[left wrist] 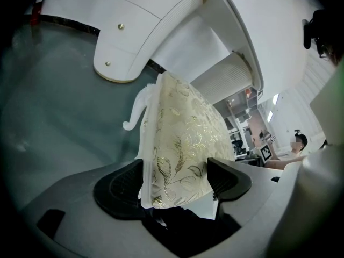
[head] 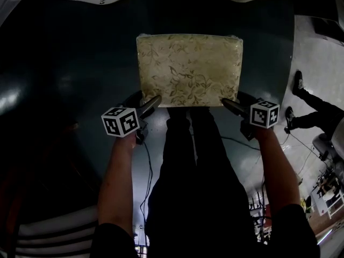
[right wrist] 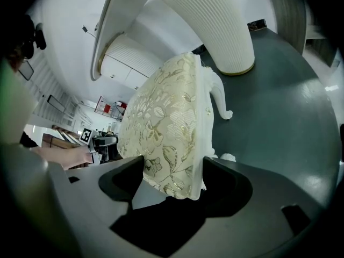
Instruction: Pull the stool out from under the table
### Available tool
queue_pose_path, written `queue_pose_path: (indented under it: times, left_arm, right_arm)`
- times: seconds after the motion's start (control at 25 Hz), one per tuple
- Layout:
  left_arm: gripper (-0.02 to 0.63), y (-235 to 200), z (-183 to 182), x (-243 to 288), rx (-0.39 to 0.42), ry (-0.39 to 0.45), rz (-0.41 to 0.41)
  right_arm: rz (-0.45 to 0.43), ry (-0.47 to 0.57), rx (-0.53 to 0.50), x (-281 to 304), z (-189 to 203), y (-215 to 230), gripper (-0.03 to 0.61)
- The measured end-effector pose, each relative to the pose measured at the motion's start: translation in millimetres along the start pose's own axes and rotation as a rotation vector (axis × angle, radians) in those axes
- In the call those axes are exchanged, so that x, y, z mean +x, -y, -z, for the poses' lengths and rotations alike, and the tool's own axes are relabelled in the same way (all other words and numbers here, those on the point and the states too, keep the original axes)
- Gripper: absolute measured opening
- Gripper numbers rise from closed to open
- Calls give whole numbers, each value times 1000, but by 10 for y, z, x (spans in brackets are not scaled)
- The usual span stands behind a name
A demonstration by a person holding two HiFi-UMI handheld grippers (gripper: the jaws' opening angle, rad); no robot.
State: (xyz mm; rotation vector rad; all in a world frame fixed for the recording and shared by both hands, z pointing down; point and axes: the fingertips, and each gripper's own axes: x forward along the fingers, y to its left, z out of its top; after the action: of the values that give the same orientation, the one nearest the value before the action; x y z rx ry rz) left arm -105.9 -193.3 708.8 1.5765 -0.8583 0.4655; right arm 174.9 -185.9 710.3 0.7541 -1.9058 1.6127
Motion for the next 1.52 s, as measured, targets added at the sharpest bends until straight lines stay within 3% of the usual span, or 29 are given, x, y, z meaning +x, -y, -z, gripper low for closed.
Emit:
queue_pose_path:
  times: [0.24,0.4,0.68,1.16,1.36,1.52]
  left_arm:
    - [374,-25,-35,-100,-31,2,-12]
    - [371,46,17,-75,56,-65,-71]
    - [364,78,-28,-96,72,53,-156]
    - [316,106,-25,-112,117,61,-172]
    - [313,100,-17,-129,145,10,-133]
    - [318,60,-51,-144,166,-5,-174]
  right_arm:
    - [26,-8,26,-17,28,-14,311]
    - [75,-35,23,-41,4,-13,311]
    - [57,53,-21,-68,-71,-4,311]
    - [72,55,12,-46,3,-47,311]
    - [108,47,-1,-65,-5,-35,313]
    - [136,51,-8,-110,-28,-34,311]
